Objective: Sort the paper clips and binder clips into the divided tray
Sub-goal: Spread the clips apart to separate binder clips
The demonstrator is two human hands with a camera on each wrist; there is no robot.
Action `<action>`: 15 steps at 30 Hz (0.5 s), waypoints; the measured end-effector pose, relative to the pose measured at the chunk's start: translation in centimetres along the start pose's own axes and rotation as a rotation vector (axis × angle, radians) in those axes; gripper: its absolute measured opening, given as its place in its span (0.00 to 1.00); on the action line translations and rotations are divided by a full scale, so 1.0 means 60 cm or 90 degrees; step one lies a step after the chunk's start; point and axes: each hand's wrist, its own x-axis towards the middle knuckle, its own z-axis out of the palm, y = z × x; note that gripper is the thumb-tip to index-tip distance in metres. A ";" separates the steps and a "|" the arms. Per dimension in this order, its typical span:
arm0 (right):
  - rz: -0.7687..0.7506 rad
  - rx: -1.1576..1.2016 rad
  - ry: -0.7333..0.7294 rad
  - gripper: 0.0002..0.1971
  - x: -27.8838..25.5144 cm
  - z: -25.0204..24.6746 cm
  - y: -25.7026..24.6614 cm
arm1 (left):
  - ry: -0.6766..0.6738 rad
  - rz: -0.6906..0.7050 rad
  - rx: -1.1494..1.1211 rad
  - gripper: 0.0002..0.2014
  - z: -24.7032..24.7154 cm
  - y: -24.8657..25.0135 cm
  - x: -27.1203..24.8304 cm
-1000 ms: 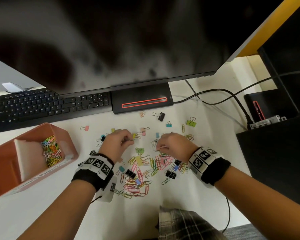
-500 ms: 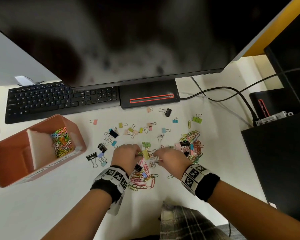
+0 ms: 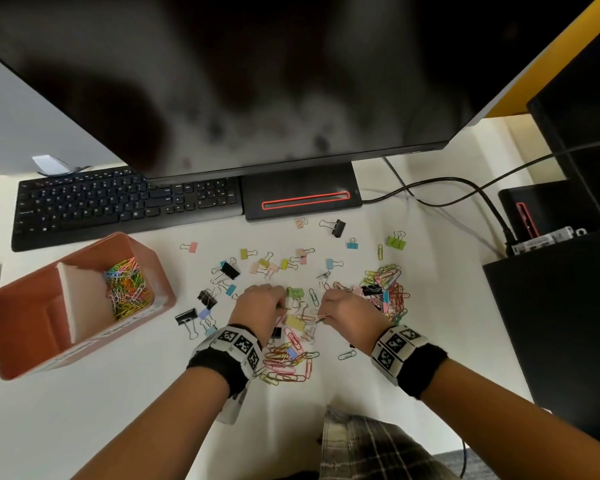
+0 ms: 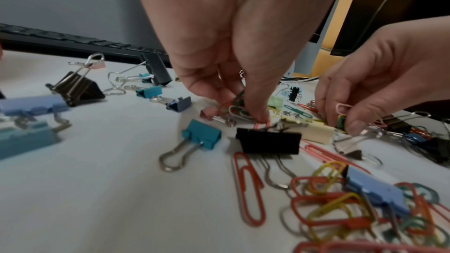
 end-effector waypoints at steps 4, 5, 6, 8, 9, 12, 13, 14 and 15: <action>0.014 -0.026 0.004 0.09 0.008 0.001 -0.001 | -0.005 -0.002 -0.019 0.05 -0.005 0.001 -0.002; 0.020 -0.047 0.002 0.09 0.010 -0.001 -0.002 | -0.014 -0.002 -0.006 0.05 -0.005 0.002 -0.001; 0.024 -0.072 0.003 0.10 0.010 -0.002 -0.003 | -0.023 -0.002 0.008 0.06 -0.006 0.002 0.000; 0.021 -0.111 -0.002 0.10 0.012 -0.002 -0.003 | -0.034 -0.005 0.010 0.06 -0.008 0.002 0.001; 0.019 -0.124 -0.011 0.11 0.012 -0.002 -0.004 | -0.031 -0.004 -0.009 0.06 -0.011 0.002 -0.001; 0.023 -0.106 -0.011 0.11 0.009 -0.019 -0.018 | 0.026 0.010 -0.110 0.04 -0.036 0.001 -0.022; 0.026 -0.078 0.009 0.11 0.009 -0.031 -0.030 | 0.059 0.009 -0.149 0.03 -0.052 -0.002 -0.033; 0.026 -0.047 0.033 0.11 0.010 -0.047 -0.046 | 0.096 0.000 -0.186 0.02 -0.072 -0.006 -0.047; 0.018 -0.011 0.061 0.11 0.012 -0.064 -0.067 | 0.138 -0.008 -0.216 0.01 -0.095 -0.015 -0.062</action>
